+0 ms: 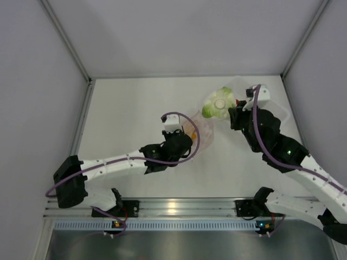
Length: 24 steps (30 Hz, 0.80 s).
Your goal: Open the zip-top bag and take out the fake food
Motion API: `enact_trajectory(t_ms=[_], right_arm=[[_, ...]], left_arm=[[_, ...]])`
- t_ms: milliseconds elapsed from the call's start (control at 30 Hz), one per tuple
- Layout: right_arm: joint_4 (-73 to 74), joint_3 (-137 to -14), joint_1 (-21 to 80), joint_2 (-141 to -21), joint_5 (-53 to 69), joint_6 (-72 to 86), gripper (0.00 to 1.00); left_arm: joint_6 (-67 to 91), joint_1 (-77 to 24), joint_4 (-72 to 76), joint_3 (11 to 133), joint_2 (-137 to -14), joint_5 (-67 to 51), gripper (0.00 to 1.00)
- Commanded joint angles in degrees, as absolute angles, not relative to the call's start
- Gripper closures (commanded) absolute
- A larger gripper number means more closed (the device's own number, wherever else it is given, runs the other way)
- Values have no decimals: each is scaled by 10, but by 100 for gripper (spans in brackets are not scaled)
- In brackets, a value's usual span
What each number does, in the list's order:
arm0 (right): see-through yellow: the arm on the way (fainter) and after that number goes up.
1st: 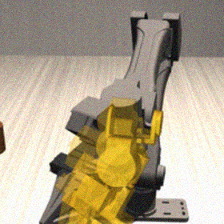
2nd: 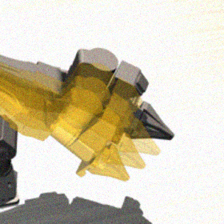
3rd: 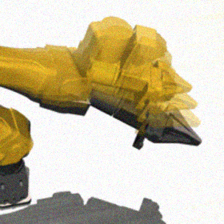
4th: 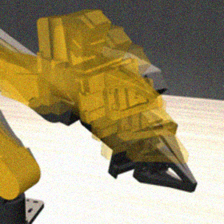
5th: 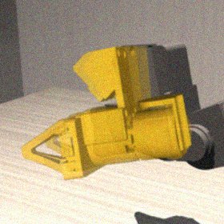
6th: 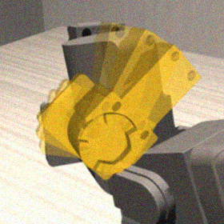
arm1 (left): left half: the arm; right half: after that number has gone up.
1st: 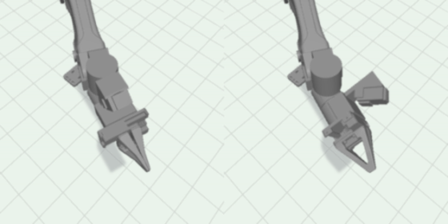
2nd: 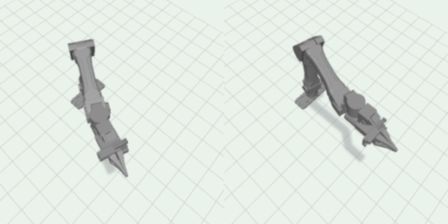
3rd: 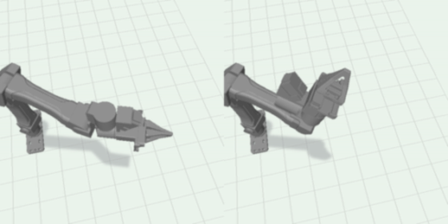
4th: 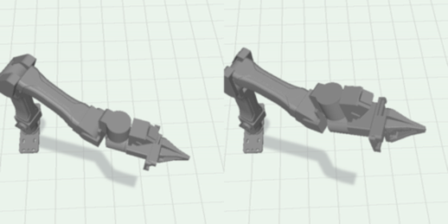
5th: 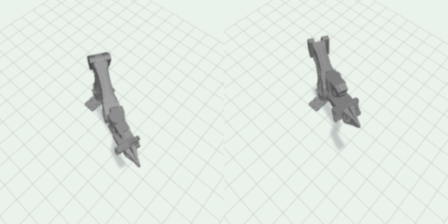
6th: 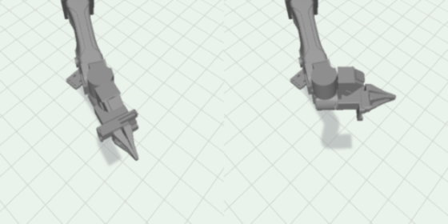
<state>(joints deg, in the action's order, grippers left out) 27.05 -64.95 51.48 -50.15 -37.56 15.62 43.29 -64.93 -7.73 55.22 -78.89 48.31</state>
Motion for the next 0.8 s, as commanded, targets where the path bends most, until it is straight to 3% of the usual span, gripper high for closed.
enact_trajectory(t_ms=[0,200,400,767], right_arm=[[292,-683,410,-510,-347,148,100],[262,-658,173,-559,-174,175,100],[163,-632,40,-636,-63,199,100],[-16,-642,14,-848,-49,214,100]], left_arm=[[446,-648,-108,571,-753,528,100],[445,-638,-126,554,-706,541,100],[444,-628,-143,530,-667,540,100],[420,-618,-143,505,-596,503,100]])
